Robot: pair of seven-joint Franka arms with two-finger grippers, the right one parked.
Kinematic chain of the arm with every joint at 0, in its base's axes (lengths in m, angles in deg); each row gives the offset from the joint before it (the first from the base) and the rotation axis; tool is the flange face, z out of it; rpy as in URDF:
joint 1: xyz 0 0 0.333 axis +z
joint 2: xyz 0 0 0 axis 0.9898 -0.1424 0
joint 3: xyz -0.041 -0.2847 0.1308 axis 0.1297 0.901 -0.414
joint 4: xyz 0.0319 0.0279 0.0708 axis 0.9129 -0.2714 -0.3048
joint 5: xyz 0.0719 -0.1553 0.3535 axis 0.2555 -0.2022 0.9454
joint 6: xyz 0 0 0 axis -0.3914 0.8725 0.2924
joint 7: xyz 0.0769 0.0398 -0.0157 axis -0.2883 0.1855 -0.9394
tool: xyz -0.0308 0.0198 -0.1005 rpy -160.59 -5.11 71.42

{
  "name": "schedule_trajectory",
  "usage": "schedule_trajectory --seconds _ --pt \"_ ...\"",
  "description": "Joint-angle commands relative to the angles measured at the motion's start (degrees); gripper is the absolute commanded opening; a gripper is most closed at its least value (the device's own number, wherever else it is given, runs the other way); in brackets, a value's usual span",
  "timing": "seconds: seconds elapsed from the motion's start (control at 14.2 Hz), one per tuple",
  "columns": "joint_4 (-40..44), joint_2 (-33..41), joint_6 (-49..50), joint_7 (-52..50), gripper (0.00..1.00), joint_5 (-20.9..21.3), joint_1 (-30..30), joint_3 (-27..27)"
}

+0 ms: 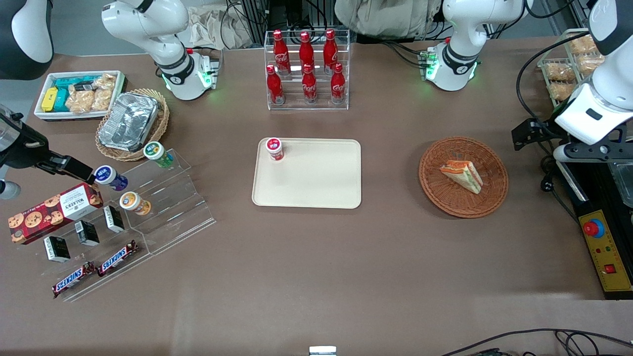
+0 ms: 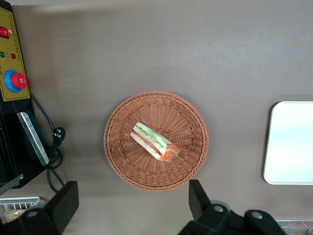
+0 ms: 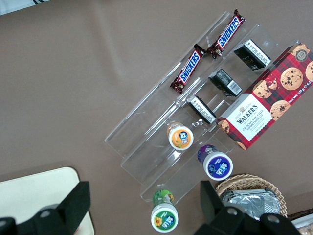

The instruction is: Place sandwich from basket to tray

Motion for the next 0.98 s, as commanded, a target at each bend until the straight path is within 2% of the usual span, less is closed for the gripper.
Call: schedule_trajectory --seconds 0.0,0.49,0.7,0.91 --pt "0.75 -0.18 1.19 0.12 1.0 0.97 -0.05 0.17" --pt "-0.12 0.52 1.89 -0.05 1.0 0.36 0.39 0.0" --pt "-0.22 0.26 3.83 -10.57 1.0 1.32 0.05 0.08" --pt "-0.13 0.44 3.56 -12.09 1.0 0.63 0.13 0.26"
